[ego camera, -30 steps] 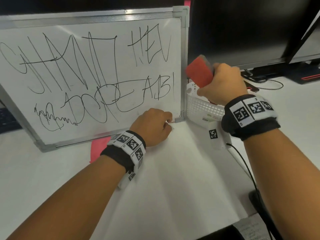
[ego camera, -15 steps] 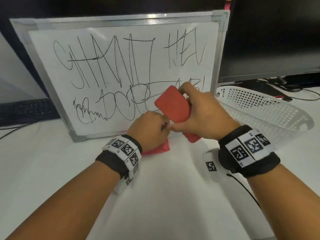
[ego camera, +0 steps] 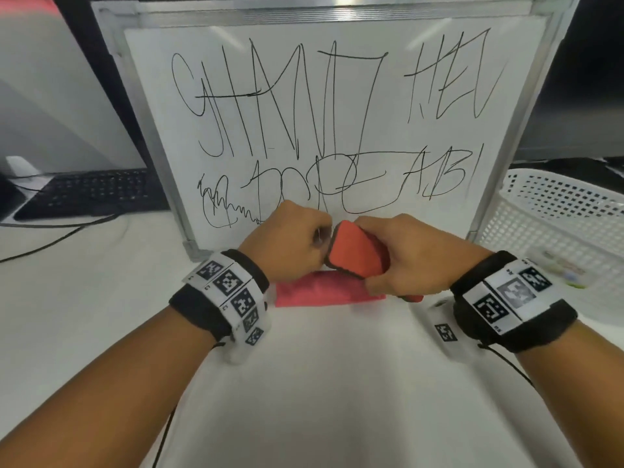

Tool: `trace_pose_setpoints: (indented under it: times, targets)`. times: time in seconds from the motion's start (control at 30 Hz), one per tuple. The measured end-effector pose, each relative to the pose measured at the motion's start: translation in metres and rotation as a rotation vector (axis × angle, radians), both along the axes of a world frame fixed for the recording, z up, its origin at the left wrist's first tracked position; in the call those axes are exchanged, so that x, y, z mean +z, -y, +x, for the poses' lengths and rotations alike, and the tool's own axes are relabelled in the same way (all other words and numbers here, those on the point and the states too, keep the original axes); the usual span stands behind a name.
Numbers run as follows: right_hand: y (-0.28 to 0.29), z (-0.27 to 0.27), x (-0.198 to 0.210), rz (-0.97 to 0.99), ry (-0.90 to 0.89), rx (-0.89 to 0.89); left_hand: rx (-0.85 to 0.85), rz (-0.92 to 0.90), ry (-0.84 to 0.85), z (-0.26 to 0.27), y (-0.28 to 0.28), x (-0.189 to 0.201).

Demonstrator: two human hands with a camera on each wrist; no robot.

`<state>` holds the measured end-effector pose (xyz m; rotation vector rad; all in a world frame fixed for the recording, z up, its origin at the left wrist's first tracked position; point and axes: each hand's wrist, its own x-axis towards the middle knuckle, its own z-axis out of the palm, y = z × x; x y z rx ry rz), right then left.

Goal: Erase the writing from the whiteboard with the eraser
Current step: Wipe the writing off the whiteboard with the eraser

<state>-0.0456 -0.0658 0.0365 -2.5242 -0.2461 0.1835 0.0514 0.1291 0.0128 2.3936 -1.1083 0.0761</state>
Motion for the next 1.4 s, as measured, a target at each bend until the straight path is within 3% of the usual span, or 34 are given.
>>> trace_pose_setpoints:
  times: [0.2, 0.37, 0.6, 0.77, 1.03, 1.2, 1.4]
  targets:
    - [-0.003, -0.002, 0.000, -0.122, 0.046, 0.032, -0.037, -0.006, 0.001, -0.009, -0.009, 0.001]
    - [-0.004, 0.000, -0.011, -0.110, 0.067, 0.037, -0.062, 0.014, 0.019, -0.010, -0.012, 0.003]
    - [-0.002, 0.003, -0.010, -0.024, 0.190, 0.088, -0.067, 0.002, 0.007, -0.008, -0.027, 0.004]
    - [0.002, 0.007, -0.008, -0.072, 0.350, 0.080, -0.060, -0.072, -0.042, -0.003, -0.029, 0.012]
    - [-0.008, 0.008, -0.004, -0.226, 0.558, 0.017, -0.006, -0.213, 0.150, 0.000, -0.036, 0.016]
    - [-0.017, 0.008, -0.004, -0.299, 0.481, -0.010, 0.123, -0.267, 0.327, 0.016, -0.066, 0.013]
    - [-0.057, 0.011, -0.006, -0.259, 0.436, -0.040, 0.083, -0.261, 0.224, 0.016, -0.073, 0.014]
